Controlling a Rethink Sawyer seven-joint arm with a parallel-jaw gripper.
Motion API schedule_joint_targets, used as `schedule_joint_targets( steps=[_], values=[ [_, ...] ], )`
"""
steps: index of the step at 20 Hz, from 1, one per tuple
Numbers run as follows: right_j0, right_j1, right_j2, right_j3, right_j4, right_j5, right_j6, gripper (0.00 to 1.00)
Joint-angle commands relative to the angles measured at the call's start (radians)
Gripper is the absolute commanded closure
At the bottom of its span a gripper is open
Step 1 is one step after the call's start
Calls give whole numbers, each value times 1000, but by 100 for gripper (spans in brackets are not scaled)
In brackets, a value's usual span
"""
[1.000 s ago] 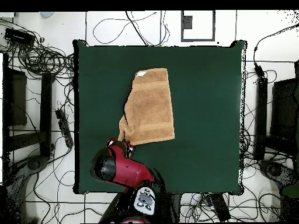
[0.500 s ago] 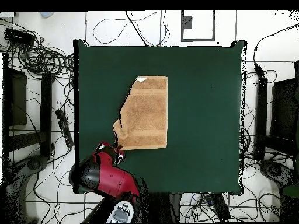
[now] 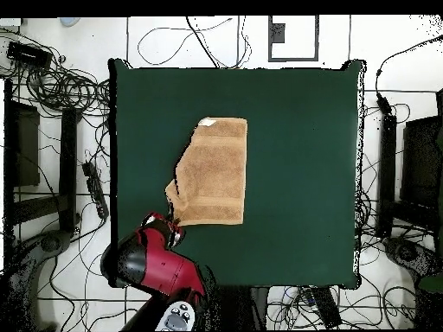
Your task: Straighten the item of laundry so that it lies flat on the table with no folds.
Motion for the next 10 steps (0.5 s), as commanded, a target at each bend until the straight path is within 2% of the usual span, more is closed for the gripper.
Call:
schedule_joint_targets(
  steps=[1, 6, 10],
  values=[
    [-28, 22, 91, 55, 0, 3, 241, 0],
    [-83, 25, 115, 46, -67, -52, 208, 0],
    [-42, 32, 38, 2, -67, 10, 164, 0]
  ],
)
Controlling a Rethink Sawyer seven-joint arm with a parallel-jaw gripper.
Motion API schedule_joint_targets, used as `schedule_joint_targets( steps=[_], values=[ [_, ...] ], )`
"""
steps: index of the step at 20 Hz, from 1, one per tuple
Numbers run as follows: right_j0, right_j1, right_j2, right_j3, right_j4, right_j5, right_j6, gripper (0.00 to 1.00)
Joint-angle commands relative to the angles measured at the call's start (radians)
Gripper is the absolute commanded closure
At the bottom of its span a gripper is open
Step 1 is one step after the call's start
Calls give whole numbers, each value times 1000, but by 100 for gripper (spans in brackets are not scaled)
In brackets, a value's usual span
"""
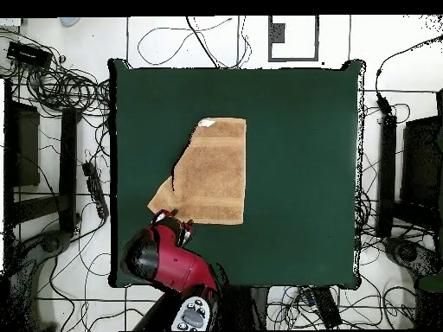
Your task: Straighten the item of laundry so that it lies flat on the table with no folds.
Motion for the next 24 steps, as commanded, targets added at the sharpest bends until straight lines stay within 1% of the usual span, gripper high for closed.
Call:
schedule_joint_targets(
  steps=[1, 3, 6, 9, 13, 18, 20, 21, 24],
  values=[
    [13, 25, 28, -5, -25, 33, 153, 0],
    [-6, 12, 11, -28, -42, 63, 124, 0],
    [-53, -7, -29, -101, -83, 128, 57, 0],
    [-125, -1, -19, -178, -141, 163, -5, 0],
    [-172, 13, -6, -239, -198, 174, -13, 0],
    [-212, 57, 3, -317, -261, 162, -10, 0],
    [-239, 97, 15, -379, -283, 186, -26, 0],
    [-243, 117, 11, -407, -293, 178, -29, 0],
    [-315, 175, 70, -496, -343, 176, -60, 0]
  ],
)
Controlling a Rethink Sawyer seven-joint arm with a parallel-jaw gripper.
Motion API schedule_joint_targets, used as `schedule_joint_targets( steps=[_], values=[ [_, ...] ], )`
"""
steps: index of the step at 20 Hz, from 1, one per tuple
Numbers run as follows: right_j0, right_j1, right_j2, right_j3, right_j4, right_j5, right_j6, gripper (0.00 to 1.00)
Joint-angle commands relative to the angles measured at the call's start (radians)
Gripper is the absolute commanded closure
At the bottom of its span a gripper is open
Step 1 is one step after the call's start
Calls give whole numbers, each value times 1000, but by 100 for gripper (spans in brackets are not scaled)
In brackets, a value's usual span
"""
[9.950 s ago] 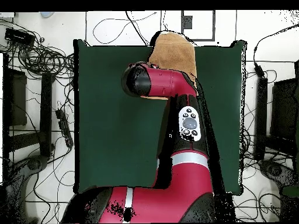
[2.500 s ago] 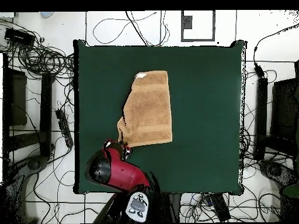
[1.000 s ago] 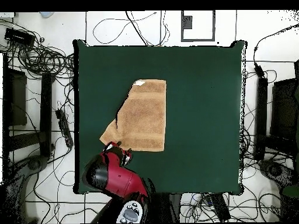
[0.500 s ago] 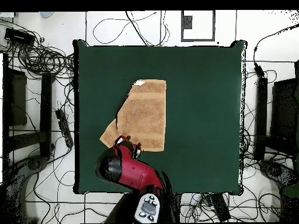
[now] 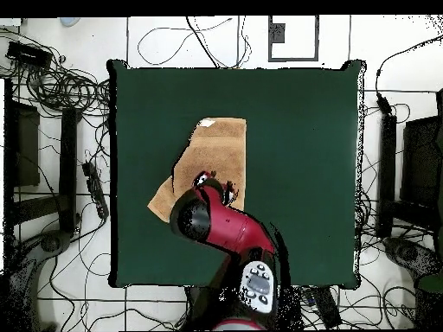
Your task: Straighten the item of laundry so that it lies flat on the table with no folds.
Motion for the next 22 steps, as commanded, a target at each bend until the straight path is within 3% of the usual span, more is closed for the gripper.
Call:
schedule_joint_targets(
  steps=[1, 6, 14, 18, 22],
  values=[
    [-100, 164, 118, -274, -103, 108, -65, 0],
    [-128, 194, 140, -346, -163, 128, -55, 0],
    [-127, 224, 150, -487, -206, 283, -49, 0],
    [-192, 236, 279, -507, -237, 271, -78, 0],
    [-182, 219, 295, -508, -233, 335, -52, 0]
  ],
)
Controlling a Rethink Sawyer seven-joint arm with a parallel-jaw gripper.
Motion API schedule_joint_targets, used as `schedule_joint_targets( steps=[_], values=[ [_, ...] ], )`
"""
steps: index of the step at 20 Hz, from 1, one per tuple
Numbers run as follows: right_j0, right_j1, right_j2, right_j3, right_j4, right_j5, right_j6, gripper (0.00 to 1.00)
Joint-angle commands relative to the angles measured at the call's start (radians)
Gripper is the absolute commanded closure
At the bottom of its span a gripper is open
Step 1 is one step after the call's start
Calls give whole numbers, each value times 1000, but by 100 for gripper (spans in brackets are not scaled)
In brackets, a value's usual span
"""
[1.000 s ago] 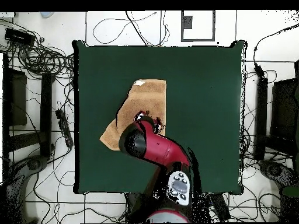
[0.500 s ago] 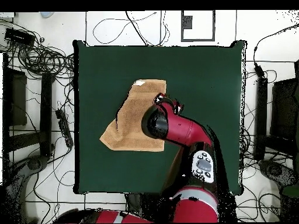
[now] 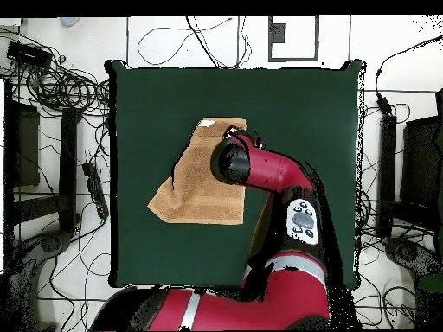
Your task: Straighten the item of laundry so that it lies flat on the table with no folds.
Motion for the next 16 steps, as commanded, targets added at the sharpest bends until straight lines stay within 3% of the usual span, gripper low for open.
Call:
schedule_joint_targets(
  steps=[1, 7, 16],
  values=[
    [-7, 31, 224, -68, -44, 153, -49, 0],
    [-48, 49, 294, -55, -92, 106, -57, 0],
    [-51, 148, 271, -151, -141, 75, -32, 0]
  ],
)
